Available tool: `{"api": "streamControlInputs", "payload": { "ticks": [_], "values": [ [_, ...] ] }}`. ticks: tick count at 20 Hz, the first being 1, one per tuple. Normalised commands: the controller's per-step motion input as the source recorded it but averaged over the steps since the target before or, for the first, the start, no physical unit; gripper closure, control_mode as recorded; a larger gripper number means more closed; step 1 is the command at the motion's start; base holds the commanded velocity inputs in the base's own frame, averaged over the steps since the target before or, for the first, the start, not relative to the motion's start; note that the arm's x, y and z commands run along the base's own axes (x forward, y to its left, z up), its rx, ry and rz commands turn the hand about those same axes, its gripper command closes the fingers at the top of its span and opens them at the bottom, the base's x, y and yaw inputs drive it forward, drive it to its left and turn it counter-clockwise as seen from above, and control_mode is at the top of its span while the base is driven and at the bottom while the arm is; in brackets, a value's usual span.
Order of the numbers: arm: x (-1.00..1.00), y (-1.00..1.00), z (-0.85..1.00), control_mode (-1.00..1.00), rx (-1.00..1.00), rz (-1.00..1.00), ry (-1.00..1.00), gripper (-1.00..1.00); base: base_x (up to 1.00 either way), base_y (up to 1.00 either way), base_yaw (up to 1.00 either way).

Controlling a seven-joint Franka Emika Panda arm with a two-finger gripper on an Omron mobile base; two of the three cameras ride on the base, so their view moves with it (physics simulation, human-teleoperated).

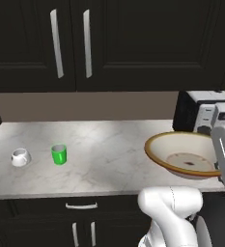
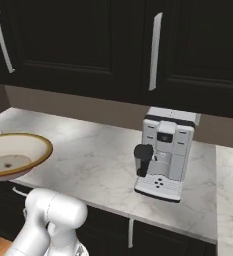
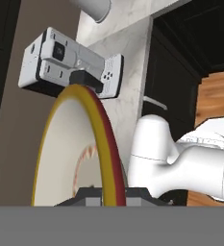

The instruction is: Clear the mugs and bowl far away from the sink.

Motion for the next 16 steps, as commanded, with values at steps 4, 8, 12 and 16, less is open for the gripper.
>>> {"api": "streamControlInputs", "payload": {
  "ticks": [4,8,12,16],
  "values": [
    [0.15,0.0,0.0,-1.0,0.0,-0.04,0.0,1.0,0.12,0.0,-0.11],
    [0.33,-0.05,-0.07,-1.0,0.01,0.03,0.0,1.0,0.0,0.0,0.0],
    [0.51,-0.06,-0.09,-1.0,0.0,0.07,0.0,1.0,0.0,0.0,0.0],
    [0.47,-0.03,-0.13,-1.0,0.0,0.09,0.0,1.0,0.0,0.0,0.0]
  ]
}}
